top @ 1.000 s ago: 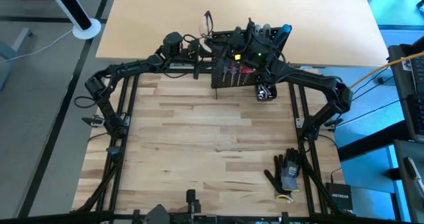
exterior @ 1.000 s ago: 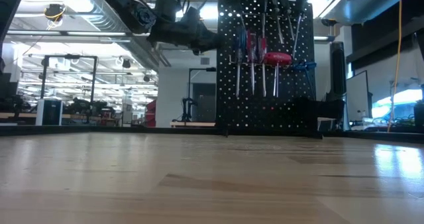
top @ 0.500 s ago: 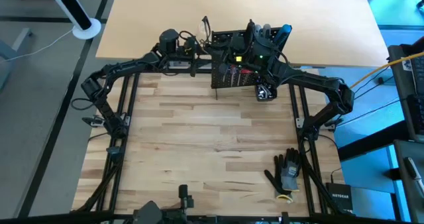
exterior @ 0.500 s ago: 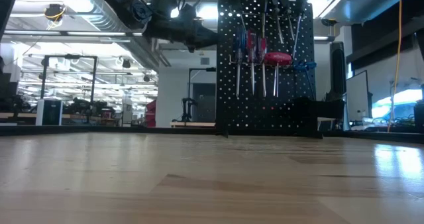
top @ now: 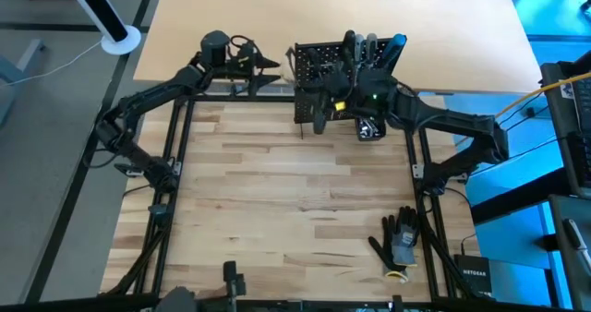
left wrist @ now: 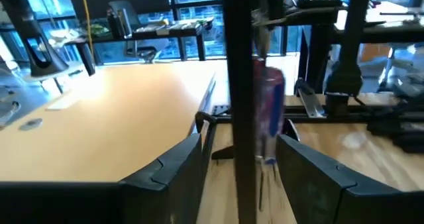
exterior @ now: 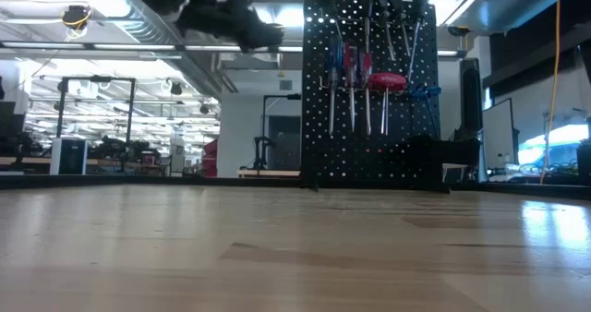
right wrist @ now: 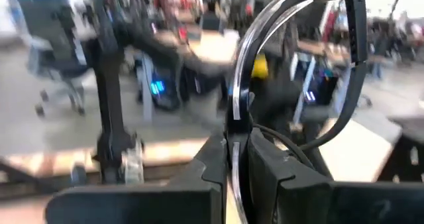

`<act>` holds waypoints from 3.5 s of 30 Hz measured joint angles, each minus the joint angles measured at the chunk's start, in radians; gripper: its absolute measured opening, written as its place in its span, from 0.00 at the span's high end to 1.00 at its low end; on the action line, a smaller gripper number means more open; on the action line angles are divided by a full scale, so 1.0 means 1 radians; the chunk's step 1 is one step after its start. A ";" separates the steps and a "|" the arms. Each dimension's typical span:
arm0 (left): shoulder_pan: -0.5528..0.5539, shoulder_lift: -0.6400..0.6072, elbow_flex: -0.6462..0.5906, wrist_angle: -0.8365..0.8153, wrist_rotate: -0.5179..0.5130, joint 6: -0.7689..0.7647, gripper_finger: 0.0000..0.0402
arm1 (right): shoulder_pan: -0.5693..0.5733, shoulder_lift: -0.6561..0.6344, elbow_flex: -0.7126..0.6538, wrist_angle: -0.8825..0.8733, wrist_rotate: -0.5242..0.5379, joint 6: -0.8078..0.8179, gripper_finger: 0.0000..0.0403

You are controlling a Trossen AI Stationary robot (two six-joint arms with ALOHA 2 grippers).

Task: Hang tools onto peg board
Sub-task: Hang the black safety glasses on the peg board

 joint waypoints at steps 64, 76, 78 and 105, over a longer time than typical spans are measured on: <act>-0.406 -0.116 0.000 -0.204 -0.127 0.044 0.54 | -0.063 -0.302 -0.778 0.631 -0.012 -0.075 0.91; -0.406 -0.116 0.000 -0.207 -0.127 0.043 0.54 | -0.225 -0.302 -0.892 0.852 -0.261 0.135 0.91; -0.406 -0.116 0.000 -0.206 -0.127 0.041 0.54 | -0.233 -0.302 -0.930 0.893 -0.264 0.169 0.91; -0.405 -0.115 0.000 -0.201 -0.128 0.044 0.54 | -0.270 -0.159 -0.924 1.144 -0.317 0.296 0.91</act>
